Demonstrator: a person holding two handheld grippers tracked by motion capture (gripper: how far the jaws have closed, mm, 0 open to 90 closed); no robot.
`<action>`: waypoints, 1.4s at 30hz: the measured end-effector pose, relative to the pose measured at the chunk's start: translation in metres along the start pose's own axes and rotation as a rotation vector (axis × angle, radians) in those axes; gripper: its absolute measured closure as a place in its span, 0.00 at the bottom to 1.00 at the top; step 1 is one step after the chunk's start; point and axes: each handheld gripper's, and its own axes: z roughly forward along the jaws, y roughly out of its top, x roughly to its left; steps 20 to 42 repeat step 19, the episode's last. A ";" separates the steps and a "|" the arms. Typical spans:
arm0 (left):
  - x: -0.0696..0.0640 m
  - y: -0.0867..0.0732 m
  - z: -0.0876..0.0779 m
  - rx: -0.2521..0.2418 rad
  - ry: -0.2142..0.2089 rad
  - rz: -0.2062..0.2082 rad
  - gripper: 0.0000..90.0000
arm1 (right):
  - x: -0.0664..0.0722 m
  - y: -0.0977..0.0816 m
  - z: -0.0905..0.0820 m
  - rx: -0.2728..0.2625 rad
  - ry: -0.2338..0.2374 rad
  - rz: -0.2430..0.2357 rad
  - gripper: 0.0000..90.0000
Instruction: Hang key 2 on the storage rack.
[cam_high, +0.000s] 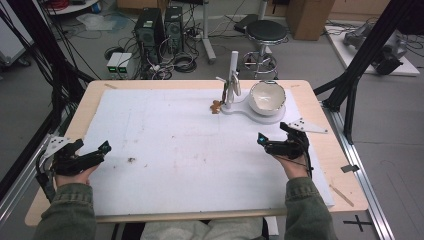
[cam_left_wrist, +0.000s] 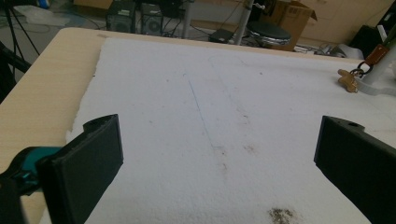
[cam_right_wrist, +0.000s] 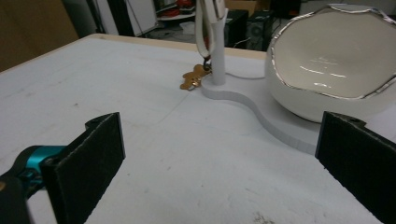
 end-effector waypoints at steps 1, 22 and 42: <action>0.000 0.000 0.000 -0.001 0.001 0.000 0.02 | -0.001 -0.002 -0.001 -0.007 -0.014 -0.001 0.01; 0.000 0.001 -0.001 -0.024 0.016 -0.003 0.02 | -0.007 -0.019 -0.021 -0.150 -0.241 0.105 0.01; 0.000 0.001 -0.001 -0.024 0.016 -0.003 0.02 | -0.007 -0.019 -0.021 -0.150 -0.241 0.105 0.01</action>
